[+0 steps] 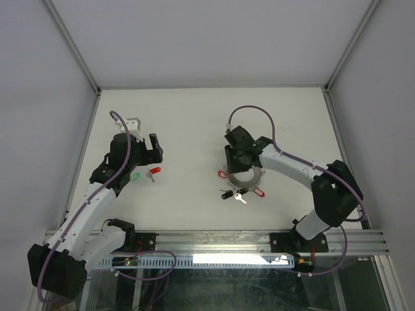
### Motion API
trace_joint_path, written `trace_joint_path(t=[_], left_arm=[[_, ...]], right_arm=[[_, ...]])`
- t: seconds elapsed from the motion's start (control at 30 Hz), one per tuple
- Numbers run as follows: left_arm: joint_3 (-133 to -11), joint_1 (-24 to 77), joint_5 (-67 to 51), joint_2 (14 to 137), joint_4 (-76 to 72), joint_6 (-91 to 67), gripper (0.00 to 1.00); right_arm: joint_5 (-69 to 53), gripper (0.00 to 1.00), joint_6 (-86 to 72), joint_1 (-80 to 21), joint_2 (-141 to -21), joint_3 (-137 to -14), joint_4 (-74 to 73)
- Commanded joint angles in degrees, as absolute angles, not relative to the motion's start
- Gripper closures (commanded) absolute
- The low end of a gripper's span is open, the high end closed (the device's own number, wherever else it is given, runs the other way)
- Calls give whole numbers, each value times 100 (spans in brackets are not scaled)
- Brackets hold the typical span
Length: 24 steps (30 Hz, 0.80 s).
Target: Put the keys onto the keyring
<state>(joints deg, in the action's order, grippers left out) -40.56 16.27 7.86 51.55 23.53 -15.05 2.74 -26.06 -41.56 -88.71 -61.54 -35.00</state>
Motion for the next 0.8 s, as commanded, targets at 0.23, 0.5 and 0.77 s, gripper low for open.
trace_joint_path(t=[0.23, 0.5, 0.77], left_arm=[[-4133, 1600, 505, 5375, 2039, -1389, 1], [-4121, 1600, 527, 5343, 2040, -1371, 1], [-4122, 1600, 517, 5359, 2045, -1361, 1]], right_arm=[[566, 68, -1887, -4651, -9394, -6507, -3594], [814, 66, -1639, -4667, -9767, -6699, -3559], [914, 62, -1198, -4666, -9932, -6849, -3415]])
